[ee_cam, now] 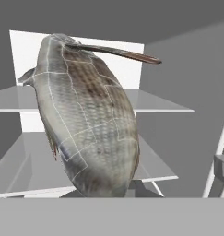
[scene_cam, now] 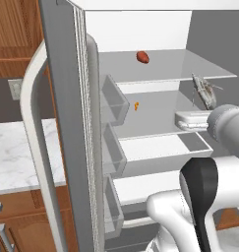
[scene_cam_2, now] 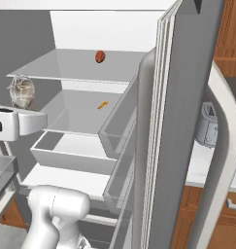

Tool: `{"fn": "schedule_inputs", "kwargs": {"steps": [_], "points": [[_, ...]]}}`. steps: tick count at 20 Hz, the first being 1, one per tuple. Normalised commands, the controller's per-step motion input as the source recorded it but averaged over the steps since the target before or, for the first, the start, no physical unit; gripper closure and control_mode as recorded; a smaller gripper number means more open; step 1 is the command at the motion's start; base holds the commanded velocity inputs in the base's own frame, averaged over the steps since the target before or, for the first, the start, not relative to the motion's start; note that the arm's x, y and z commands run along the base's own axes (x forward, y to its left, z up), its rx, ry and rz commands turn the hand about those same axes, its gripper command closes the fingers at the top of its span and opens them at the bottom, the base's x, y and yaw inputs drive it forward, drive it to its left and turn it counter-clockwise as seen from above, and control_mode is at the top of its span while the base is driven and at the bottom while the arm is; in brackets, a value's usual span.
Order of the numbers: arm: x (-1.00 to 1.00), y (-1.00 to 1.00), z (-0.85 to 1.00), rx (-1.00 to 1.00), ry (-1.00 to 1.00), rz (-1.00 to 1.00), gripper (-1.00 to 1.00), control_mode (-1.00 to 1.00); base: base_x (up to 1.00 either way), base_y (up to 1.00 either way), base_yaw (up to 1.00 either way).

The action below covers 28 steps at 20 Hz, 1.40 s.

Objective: Transport the fish and onion to the fridge. Place the fish on the rack containing meat and place the onion on the rack containing the vegetable, ensuring meats and vegetables are on different racks.

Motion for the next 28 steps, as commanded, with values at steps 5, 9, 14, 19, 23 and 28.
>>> {"fn": "schedule_inputs", "kwargs": {"steps": [5,9,14,19,23,28], "points": [[0.00,0.00,0.00,0.00,0.00,0.00,1.00,1.00,0.62,0.00,0.00],[0.17,-0.01,-0.29,0.00,0.01,0.00,1.00,-1.00,0.15,0.00,0.00],[0.37,-0.16,-0.72,0.00,0.15,0.00,1.00,-1.00,0.00,0.00,0.00],[0.44,-0.23,-0.83,0.00,0.09,0.00,1.00,-1.00,0.00,0.00,0.00],[0.70,-0.11,-0.87,0.00,0.03,0.00,1.00,-1.00,0.00,0.00,0.00],[0.83,-0.08,-0.74,0.00,-0.01,0.00,1.00,-1.00,0.00,0.00,0.00]]}}
